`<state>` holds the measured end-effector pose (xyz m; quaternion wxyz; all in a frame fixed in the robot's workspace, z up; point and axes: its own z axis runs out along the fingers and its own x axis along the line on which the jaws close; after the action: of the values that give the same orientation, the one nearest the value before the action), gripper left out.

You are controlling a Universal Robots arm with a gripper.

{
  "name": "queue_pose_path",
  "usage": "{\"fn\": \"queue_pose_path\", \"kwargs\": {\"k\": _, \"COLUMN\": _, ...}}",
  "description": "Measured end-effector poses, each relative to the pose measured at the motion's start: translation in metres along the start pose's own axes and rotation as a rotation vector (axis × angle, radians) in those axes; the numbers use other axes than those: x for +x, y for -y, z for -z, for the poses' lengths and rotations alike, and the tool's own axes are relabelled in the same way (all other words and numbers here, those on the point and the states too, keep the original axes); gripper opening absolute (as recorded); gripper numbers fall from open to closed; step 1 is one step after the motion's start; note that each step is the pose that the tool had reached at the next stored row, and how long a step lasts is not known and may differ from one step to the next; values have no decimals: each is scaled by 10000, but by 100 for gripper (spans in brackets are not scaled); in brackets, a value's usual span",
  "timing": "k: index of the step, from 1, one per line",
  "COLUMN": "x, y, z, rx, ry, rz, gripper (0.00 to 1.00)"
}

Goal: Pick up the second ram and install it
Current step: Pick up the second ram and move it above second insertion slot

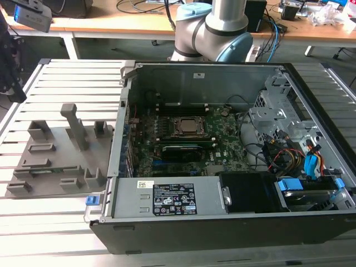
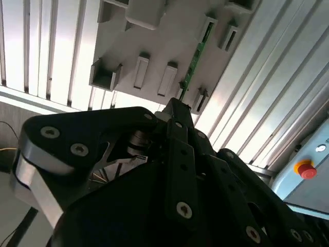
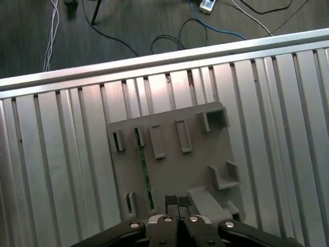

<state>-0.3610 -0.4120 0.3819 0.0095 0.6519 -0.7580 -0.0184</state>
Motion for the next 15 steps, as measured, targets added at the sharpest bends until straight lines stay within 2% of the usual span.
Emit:
{"fn": "queue_pose_path", "kwargs": {"k": 2, "x": 0, "y": 0, "z": 0, "rx": -1, "ry": -28, "rz": 355, "gripper": 11}}
{"fn": "queue_pose_path", "kwargs": {"k": 5, "x": 0, "y": 0, "z": 0, "rx": 3, "ry": -143, "rz": 1096, "gripper": 11}}
{"fn": "queue_pose_path", "kwargs": {"k": 7, "x": 0, "y": 0, "z": 0, "rx": 4, "ry": -178, "rz": 1371, "gripper": 11}}
{"fn": "queue_pose_path", "kwargs": {"k": 10, "x": 0, "y": 0, "z": 0, "rx": 3, "ry": -180, "rz": 1405, "gripper": 11}}
{"fn": "queue_pose_path", "kwargs": {"k": 11, "x": 0, "y": 0, "z": 0, "rx": 3, "ry": -181, "rz": 1405, "gripper": 24}}
{"fn": "queue_pose_path", "kwargs": {"k": 12, "x": 0, "y": 0, "z": 0, "rx": 3, "ry": -181, "rz": 1407, "gripper": 30}}
{"fn": "queue_pose_path", "kwargs": {"k": 15, "x": 0, "y": 1, "z": -2, "rx": 4, "ry": -181, "rz": 1410, "gripper": 30}}
